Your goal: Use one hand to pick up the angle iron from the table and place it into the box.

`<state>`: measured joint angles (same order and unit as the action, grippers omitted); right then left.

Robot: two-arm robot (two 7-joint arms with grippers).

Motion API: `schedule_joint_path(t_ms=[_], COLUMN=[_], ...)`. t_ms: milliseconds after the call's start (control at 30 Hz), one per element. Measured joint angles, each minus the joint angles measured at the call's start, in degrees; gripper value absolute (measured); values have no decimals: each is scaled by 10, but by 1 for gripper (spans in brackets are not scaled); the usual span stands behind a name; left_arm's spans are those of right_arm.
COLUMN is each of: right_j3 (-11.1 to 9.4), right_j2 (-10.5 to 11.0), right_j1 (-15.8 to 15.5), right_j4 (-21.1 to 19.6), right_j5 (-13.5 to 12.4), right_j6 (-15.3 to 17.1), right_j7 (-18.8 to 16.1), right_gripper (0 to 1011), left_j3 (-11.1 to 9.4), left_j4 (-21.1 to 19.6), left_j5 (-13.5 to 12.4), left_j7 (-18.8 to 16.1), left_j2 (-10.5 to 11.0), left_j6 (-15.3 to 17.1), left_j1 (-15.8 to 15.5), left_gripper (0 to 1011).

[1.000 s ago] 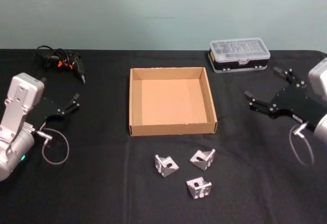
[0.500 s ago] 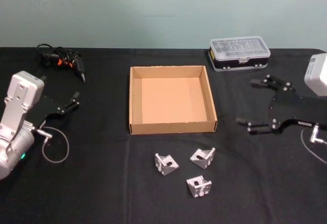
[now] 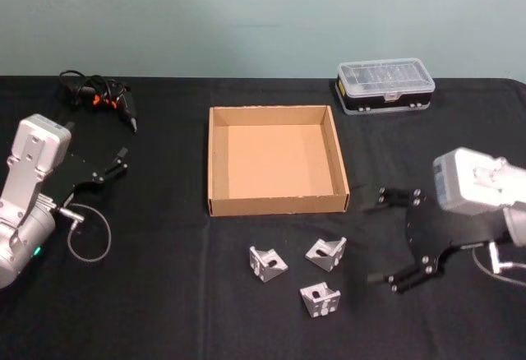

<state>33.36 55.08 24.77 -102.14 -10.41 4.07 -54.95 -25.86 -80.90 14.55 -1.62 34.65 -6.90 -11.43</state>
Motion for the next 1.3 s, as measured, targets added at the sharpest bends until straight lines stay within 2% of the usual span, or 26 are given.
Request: schedule_joint_path(t_ms=[300, 600, 967, 1300], right_j3=[56, 100, 136, 156], right_j2=[-27, -58, -90, -104], right_j1=[36, 64, 89, 100], right_j4=[26, 56, 96, 115], right_j5=[25, 45, 61, 60], right_j6=[12, 17, 18, 15], right_j7=[-42, -64, -66, -62], right_gripper=[1000, 1000, 1000, 1000], left_j3=[0, 0, 0, 0], left_j4=[0, 0, 0, 0], left_j5=[0, 0, 0, 0], left_j7=[0, 0, 0, 0], left_j2=[0, 0, 0, 0], left_j6=[0, 0, 0, 0], left_j1=[0, 0, 0, 0], left_gripper=[1000, 1000, 1000, 1000])
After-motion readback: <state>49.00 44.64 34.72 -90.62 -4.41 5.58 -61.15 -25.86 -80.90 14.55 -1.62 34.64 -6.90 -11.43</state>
